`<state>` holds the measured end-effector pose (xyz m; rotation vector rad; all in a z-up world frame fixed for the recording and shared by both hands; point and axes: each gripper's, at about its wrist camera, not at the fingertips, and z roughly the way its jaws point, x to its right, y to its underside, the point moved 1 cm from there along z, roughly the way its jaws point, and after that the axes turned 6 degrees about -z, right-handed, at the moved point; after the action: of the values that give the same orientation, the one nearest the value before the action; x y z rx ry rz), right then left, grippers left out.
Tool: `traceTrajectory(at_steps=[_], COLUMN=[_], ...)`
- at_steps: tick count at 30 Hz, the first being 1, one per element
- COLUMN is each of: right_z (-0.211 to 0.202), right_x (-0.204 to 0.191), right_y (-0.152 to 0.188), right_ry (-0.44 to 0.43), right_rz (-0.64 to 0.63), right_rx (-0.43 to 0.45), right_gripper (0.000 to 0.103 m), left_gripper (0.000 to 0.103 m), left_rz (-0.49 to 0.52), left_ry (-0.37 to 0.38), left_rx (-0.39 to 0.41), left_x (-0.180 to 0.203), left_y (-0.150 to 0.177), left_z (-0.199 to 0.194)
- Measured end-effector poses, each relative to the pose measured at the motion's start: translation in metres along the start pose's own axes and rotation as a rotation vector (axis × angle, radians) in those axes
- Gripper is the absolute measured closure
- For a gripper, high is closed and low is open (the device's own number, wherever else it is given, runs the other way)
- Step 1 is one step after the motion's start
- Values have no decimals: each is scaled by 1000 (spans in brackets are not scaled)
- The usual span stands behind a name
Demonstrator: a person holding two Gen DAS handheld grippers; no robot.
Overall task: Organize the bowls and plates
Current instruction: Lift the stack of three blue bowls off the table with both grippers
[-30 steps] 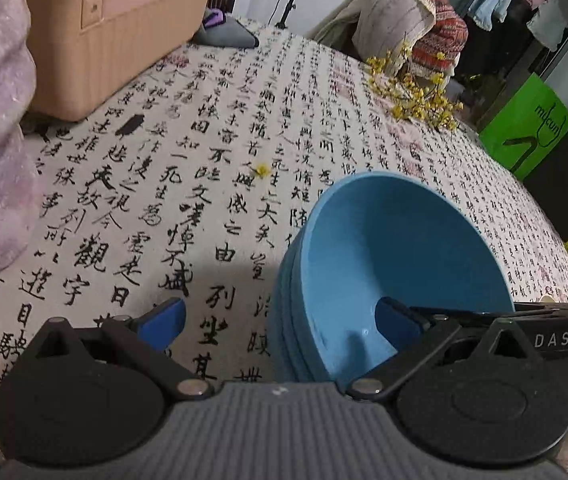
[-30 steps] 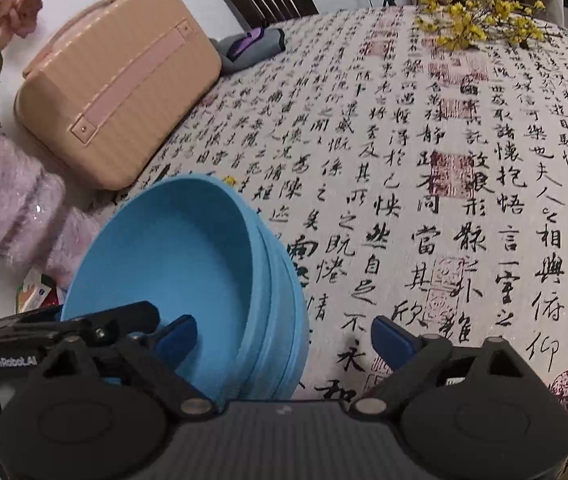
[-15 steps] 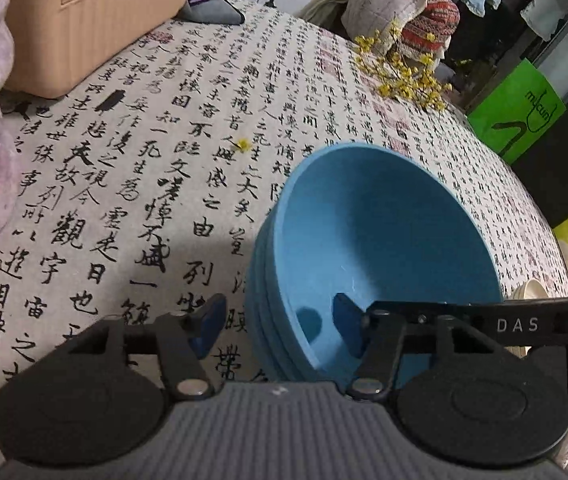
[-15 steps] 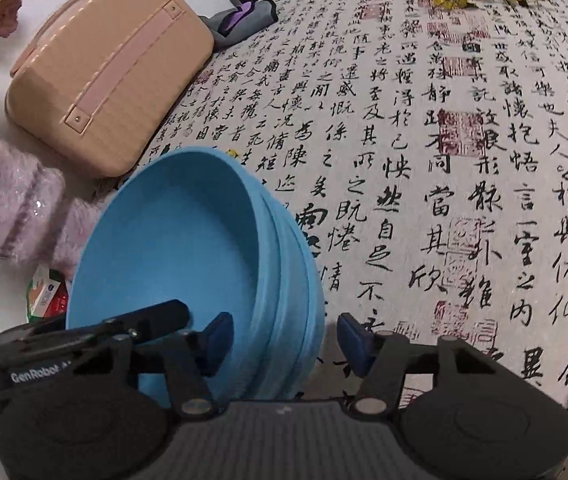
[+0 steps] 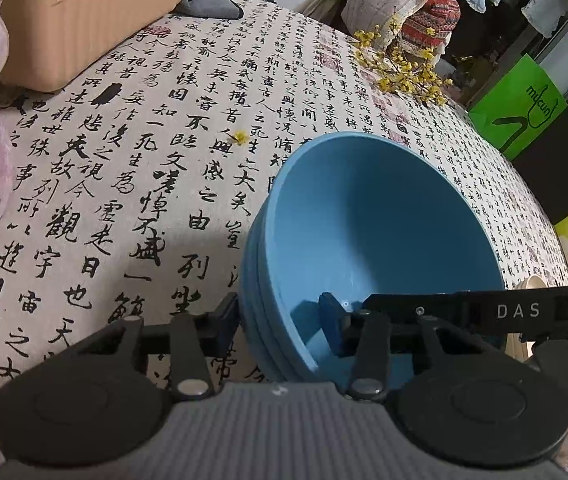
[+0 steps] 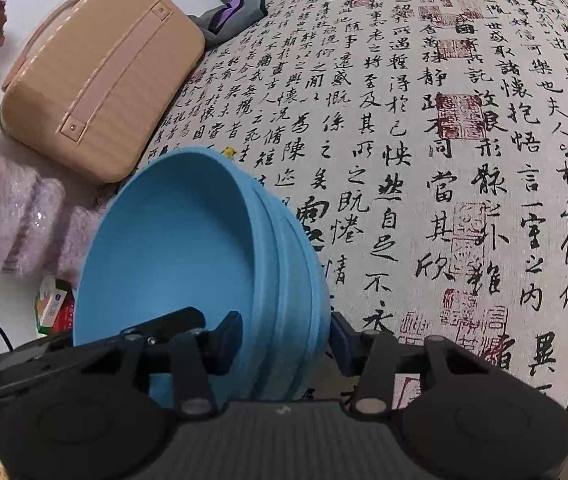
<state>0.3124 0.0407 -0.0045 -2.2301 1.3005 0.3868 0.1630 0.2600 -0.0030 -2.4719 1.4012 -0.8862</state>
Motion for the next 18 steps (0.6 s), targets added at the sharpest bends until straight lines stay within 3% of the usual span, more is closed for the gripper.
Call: traceTrajectory(at_steps=[18], right_z=[-6], right_x=[-3], right_y=[6], right_ry=[1], right_rz=[24], right_rx=[-1], right_gripper=[57], left_gripper=[59], left_rz=[0], left_ry=[-9], left_rx=[13], left_x=[4], left_y=[3], left_z=[-5])
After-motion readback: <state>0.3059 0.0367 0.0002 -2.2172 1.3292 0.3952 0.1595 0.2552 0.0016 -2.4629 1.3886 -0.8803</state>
